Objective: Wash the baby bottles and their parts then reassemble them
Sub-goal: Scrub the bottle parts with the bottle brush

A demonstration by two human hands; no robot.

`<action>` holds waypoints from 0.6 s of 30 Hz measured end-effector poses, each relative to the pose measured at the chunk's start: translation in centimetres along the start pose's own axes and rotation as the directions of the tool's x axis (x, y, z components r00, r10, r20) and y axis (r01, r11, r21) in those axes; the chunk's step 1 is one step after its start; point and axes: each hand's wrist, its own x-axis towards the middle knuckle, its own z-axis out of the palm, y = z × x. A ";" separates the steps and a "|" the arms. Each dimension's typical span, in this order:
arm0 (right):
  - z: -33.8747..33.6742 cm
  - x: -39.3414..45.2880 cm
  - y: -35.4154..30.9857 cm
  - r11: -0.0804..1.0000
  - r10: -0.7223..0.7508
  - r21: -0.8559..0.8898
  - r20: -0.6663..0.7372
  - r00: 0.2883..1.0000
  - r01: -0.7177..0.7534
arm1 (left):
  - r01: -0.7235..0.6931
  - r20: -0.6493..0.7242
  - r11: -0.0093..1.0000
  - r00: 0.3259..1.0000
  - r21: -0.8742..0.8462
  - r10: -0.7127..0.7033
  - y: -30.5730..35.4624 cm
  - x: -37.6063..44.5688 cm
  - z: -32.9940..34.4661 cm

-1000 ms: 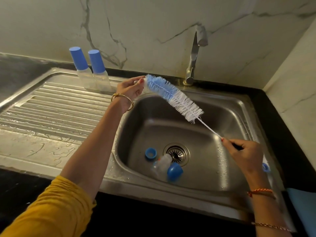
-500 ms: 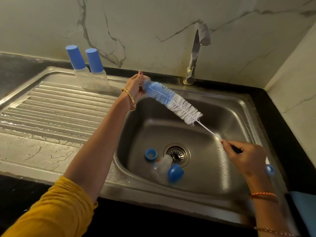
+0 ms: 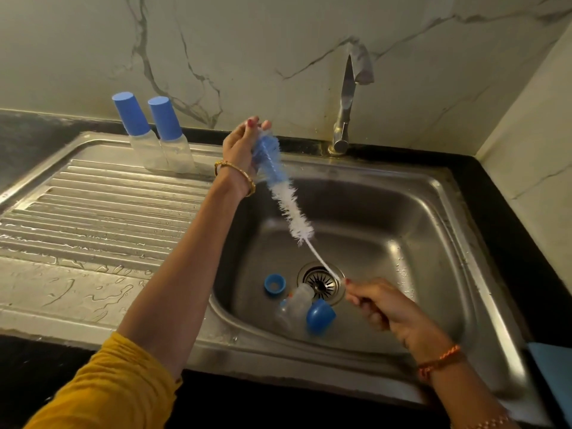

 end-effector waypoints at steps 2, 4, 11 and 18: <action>-1.0 0.2 -0.2 0.988 0.108 0.093 0.162 0.981 -0.124 | 0.060 0.167 0.987 0.985 -0.151 -0.035 1.0 0.2 -0.8; -2.1 0.5 -0.3 0.993 0.078 0.087 0.084 0.993 -0.085 | 0.091 0.213 0.979 0.976 -0.180 -0.051 0.8 0.1 -1.6; -3.4 1.1 0.5 0.811 -0.536 -0.465 -0.349 0.769 0.354 | 0.033 -0.190 0.983 0.980 -0.179 -0.068 -1.4 -0.5 -2.4; -4.5 0.5 1.0 0.554 -0.805 -0.815 -0.474 0.357 0.167 | 0.061 -0.196 0.994 0.978 -0.089 -0.077 -1.8 -0.3 -0.9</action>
